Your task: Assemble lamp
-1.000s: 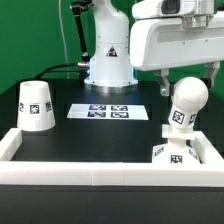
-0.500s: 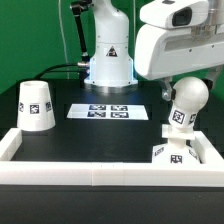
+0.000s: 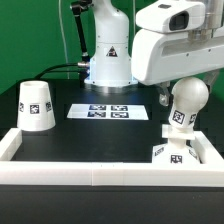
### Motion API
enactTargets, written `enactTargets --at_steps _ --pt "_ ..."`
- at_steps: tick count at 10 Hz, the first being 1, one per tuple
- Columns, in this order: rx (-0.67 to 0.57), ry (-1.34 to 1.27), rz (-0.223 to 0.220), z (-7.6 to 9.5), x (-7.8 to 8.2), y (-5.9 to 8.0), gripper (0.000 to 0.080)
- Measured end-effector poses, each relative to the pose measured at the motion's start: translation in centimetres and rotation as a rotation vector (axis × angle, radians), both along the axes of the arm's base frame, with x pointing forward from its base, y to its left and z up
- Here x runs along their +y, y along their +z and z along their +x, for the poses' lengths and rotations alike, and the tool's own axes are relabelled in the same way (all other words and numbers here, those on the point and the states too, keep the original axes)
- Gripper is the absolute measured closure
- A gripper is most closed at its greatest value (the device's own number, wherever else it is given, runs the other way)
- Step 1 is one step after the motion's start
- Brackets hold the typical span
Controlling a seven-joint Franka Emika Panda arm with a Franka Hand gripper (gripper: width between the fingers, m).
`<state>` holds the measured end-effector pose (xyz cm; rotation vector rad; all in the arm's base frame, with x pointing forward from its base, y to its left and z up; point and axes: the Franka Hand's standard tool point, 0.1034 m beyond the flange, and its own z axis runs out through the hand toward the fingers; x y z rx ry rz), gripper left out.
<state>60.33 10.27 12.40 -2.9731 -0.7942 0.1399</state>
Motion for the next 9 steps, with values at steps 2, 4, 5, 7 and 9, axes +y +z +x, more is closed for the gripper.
enactTargets --at_steps 2,4,5,7,9 --pt "0.004 0.000 -0.001 -0.2 0.7 -0.2 0.0101" --pt "0.002 0.004 0.000 -0.2 0.8 -0.3 0.0101" --pt "0.003 0.012 0.001 -0.2 0.7 -0.5 0.0101" --pt "0.003 0.025 0.002 -0.1 0.4 -0.5 0.0222" --pt "0.005 0.064 0.010 0.0 -0.7 -0.5 0.0222"
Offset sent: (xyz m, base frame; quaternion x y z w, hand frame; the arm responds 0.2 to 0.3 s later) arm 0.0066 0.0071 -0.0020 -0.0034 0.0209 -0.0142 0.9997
